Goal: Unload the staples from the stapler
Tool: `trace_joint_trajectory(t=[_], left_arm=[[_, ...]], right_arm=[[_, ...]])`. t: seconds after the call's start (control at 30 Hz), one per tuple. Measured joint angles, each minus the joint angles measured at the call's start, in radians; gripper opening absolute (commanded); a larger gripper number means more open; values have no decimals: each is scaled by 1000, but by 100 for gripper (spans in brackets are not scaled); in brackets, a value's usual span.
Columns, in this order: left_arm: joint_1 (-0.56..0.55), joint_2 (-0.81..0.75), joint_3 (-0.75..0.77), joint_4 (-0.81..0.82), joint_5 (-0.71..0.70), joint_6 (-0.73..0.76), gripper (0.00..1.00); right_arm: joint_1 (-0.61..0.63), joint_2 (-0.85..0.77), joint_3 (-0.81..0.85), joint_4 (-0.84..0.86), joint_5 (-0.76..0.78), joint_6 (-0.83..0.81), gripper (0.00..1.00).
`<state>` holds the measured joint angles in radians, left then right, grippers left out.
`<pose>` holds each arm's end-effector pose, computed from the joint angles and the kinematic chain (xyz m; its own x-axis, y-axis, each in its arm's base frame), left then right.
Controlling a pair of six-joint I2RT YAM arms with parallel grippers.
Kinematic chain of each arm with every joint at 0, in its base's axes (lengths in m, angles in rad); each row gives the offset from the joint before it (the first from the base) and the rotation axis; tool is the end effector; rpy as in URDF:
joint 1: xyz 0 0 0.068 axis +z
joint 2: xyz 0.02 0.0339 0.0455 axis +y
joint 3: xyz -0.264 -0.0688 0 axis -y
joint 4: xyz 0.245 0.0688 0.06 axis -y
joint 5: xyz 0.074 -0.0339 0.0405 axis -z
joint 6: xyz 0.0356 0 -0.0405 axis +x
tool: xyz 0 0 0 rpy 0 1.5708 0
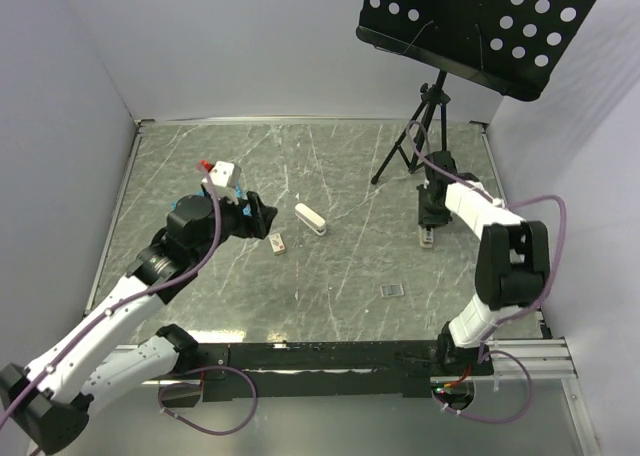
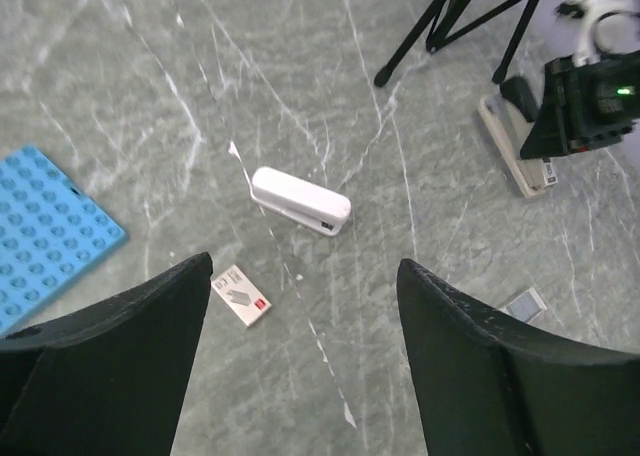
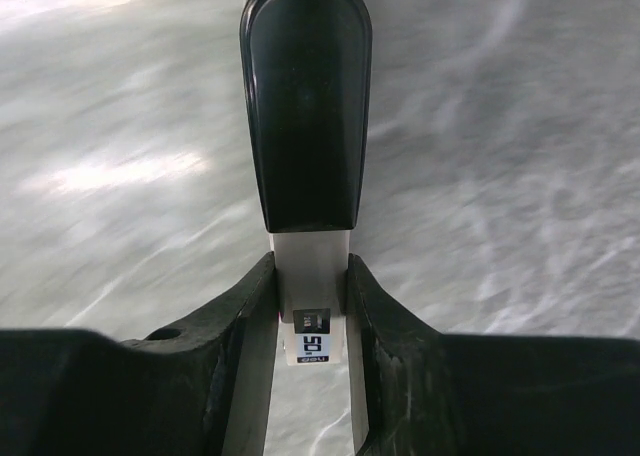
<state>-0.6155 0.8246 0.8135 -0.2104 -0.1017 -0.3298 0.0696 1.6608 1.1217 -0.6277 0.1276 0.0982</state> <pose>0.1598 -0.1086 0.3406 -0.3295 -0.1616 -0.9302 0.4088 0.8637 -0.2948 0.3273 0.0183 0.2016 -0.9147 0.0337 -0.4027 0.0709 0.9944 -0.0779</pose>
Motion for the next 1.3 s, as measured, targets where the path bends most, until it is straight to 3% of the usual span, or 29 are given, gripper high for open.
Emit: trace_joint_trajectory(t=[0.17,0.33,0.47,0.63,0.8,1.3], left_arm=[[36,148,96,-50,69,-89,69],[199,278,145,-13,314,-211,63],[293,380,141,25,489,-267,62],[300,396,43,116,644,-315,63],[305,382,24,146,680,-324,55],[308,423,24,161,726,-344,44]], right_arm=[[149,-225,-53,19,-61,13,0],[326,-463,-138,140,-175,79,0],[466,-550,-212,217,-220,172,0],[637,-520,-226,264,-196,260,0],[761,-432,-181,283,-137,312,0],[904,-328,-60,313,10,351,0]])
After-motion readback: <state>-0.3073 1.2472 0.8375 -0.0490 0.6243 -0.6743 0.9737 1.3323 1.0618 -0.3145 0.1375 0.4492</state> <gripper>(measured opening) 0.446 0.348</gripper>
